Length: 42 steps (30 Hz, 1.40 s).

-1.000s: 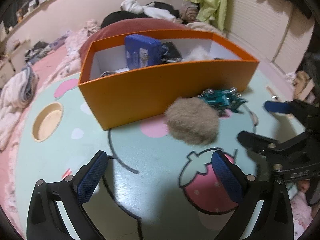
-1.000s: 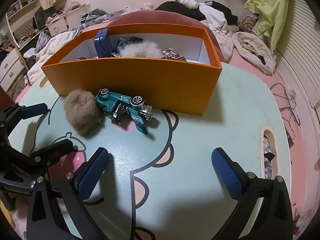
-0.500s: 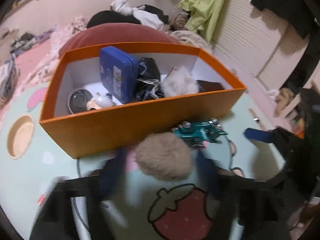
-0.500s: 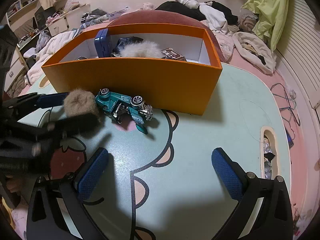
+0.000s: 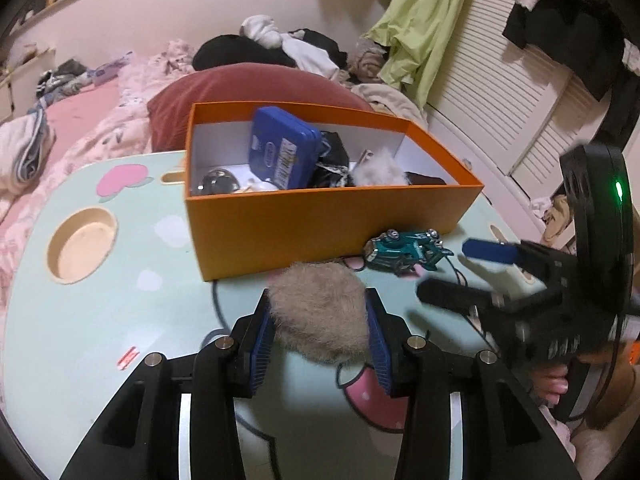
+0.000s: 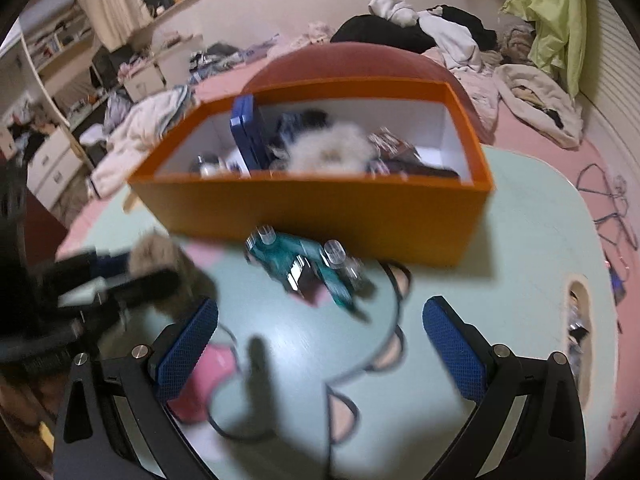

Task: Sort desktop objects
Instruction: 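Grasp the brown fluffy ball with the left gripper, then grasp the green toy car with the right gripper while the left holds the brown ball, then drop the brown fluffy ball and green car into the orange box, both grippers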

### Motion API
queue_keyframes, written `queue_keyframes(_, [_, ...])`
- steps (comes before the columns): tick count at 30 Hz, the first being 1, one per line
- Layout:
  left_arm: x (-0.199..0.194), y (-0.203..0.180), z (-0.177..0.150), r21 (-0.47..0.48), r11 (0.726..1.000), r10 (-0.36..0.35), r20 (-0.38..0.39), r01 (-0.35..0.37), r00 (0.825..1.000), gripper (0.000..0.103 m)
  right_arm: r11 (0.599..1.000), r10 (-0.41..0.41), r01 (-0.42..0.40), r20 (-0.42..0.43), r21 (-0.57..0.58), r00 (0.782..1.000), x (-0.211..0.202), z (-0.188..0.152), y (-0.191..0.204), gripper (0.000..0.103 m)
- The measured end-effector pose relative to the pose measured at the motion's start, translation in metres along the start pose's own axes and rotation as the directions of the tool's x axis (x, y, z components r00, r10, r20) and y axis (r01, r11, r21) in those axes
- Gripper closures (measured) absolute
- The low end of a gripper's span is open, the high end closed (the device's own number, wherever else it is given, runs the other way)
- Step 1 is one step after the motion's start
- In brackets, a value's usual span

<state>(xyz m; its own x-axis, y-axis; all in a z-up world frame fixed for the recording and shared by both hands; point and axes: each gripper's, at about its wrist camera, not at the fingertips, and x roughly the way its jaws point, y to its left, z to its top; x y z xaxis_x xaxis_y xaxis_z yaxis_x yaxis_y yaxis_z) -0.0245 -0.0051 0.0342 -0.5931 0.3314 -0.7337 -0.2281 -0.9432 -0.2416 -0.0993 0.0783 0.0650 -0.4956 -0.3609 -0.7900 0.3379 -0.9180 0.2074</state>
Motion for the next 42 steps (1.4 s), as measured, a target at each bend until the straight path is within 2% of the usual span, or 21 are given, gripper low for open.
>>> queue_keyframes(5, [-0.001, 0.003, -0.001, -0.011, 1.0, 0.001, 0.008, 0.0, 1.0, 0.062, 0.985, -0.009, 0.008, 0.001, 0.174, 1.0, 0.011, 0.017, -0.002, 0.001])
queue_keyframes(7, [-0.002, 0.002, -0.002, -0.011, 1.0, -0.003, 0.011, 0.003, 1.0, 0.062, 0.975, -0.033, 0.036, -0.018, 0.218, 0.999, 0.019, 0.021, -0.001, 0.001])
queue_keyframes(9, [-0.004, 0.003, -0.003, -0.013, 1.0, -0.006, 0.013, 0.006, 1.0, 0.062, 0.976, -0.069, 0.077, -0.047, 0.205, 0.996, 0.027, 0.021, 0.007, 0.001])
queue_keyframes(11, [-0.004, 0.005, -0.004, -0.018, 1.0, -0.007, 0.014, 0.008, 1.0, 0.062, 0.979, -0.132, 0.136, -0.039, 0.154, 0.99, 0.027, 0.019, 0.018, 0.009])
queue_keyframes(12, [-0.005, 0.007, -0.005, -0.023, 1.0, -0.006, 0.015, 0.007, 1.0, 0.062, 0.979, -0.149, 0.151, -0.029, 0.136, 0.988, 0.025, 0.018, 0.021, 0.027])
queue_keyframes(13, [-0.005, 0.007, -0.006, -0.027, 1.0, -0.007, 0.014, 0.007, 1.0, 0.062, 0.981, -0.152, 0.153, -0.018, 0.117, 0.988, 0.023, 0.017, 0.024, 0.032])
queue_keyframes(18, [-0.006, 0.01, -0.006, -0.032, 0.999, 0.001, 0.019, -0.001, 1.0, 0.062, 0.989, -0.122, 0.123, -0.018, 0.085, 0.992, 0.015, 0.011, 0.018, 0.032])
queue_keyframes(21, [-0.012, 0.008, -0.006, -0.021, 1.0, 0.003, 0.038, -0.002, 0.999, 0.062, 0.996, -0.044, 0.044, -0.011, 0.082, 0.999, 0.006, 0.007, 0.01, 0.032])
queue_keyframes(23, [-0.015, 0.008, -0.005, -0.016, 1.0, 0.001, 0.052, 0.0, 0.999, 0.062, 0.997, 0.018, -0.021, 0.036, 0.072, 0.999, -0.01, 0.003, 0.007, 0.032])
queue_keyframes(25, [-0.019, 0.007, -0.002, -0.01, 1.0, -0.005, 0.068, 0.006, 0.998, 0.062, 0.998, 0.039, -0.043, 0.082, 0.047, 0.996, -0.023, 0.002, 0.005, 0.032])
queue_keyframes(30, [-0.024, 0.0, 0.014, 0.01, 0.999, -0.053, 0.116, 0.052, 0.992, 0.062, 0.991, 0.135, -0.131, 0.238, -0.033, 0.962, -0.058, -0.002, 0.01, 0.032])
queue_keyframes(33, [-0.032, -0.009, 0.038, 0.05, 0.994, -0.102, 0.17, 0.095, 0.98, 0.062, 0.99, 0.126, -0.102, 0.302, -0.094, 0.945, -0.065, 0.018, 0.021, 0.032])
queue_keyframes(36, [-0.035, -0.01, 0.07, 0.064, 0.996, -0.069, 0.229, 0.056, 0.971, 0.062, 0.993, 0.095, -0.066, 0.355, -0.095, 0.93, -0.065, 0.055, 0.021, 0.032])
queue_keyframes(37, [-0.034, -0.007, 0.08, 0.055, 0.998, -0.056, 0.243, 0.043, 0.968, 0.06, 0.994, 0.087, -0.06, 0.357, -0.088, 0.93, -0.063, 0.066, 0.02, 0.032])
queue_keyframes(38, [-0.031, -0.005, 0.088, 0.043, 0.999, -0.041, 0.249, 0.031, 0.968, 0.048, 0.996, 0.071, -0.046, 0.356, -0.077, 0.932, -0.059, 0.077, 0.019, 0.032])
queue_keyframes(39, [-0.023, -0.001, 0.095, 0.026, 1.0, -0.018, 0.24, 0.012, 0.971, 0.035, 0.998, 0.039, -0.019, 0.352, -0.061, 0.935, -0.053, 0.087, 0.017, 0.031])
queue_keyframes(40, [-0.012, 0.003, 0.1, -0.001, 1.0, 0.029, 0.212, -0.029, 0.977, 0.01, 0.998, 0.011, 0.007, 0.333, -0.054, 0.943, -0.044, 0.091, 0.015, 0.03])
queue_keyframes(42, [0.014, 0.01, 0.096, -0.016, 0.997, 0.074, 0.154, -0.072, 0.985, 0.006, 0.994, -0.077, 0.092, 0.207, -0.06, 0.975, -0.01, 0.099, 0.011, 0.025])
